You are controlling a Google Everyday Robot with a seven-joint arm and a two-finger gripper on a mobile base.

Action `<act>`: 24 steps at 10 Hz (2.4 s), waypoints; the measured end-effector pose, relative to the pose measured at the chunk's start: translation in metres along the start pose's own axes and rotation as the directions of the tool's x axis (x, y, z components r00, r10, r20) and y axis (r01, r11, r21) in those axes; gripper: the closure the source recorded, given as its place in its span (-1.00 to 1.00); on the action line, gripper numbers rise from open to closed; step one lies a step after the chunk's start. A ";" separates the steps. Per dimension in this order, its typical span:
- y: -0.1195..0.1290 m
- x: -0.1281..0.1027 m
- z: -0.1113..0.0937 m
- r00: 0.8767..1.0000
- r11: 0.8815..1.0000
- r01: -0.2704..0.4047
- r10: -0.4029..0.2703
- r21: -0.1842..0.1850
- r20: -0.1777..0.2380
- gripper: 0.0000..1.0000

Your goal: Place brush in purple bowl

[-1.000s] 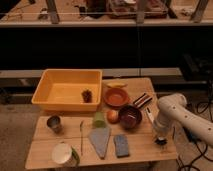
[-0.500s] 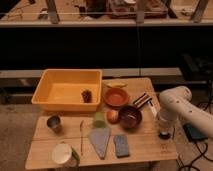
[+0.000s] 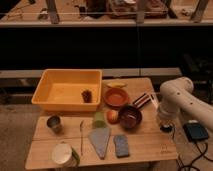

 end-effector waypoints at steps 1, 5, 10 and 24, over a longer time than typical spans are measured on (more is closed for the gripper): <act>0.000 0.005 -0.004 1.000 1.000 -0.001 0.001 0.003 -0.003 0.71; -0.015 0.033 -0.020 0.999 0.999 0.022 -0.021 0.028 -0.030 0.71; -0.060 0.092 -0.041 0.995 0.996 0.063 -0.058 0.065 -0.081 0.71; -0.149 0.080 -0.030 0.988 0.983 0.086 -0.064 0.164 -0.138 0.64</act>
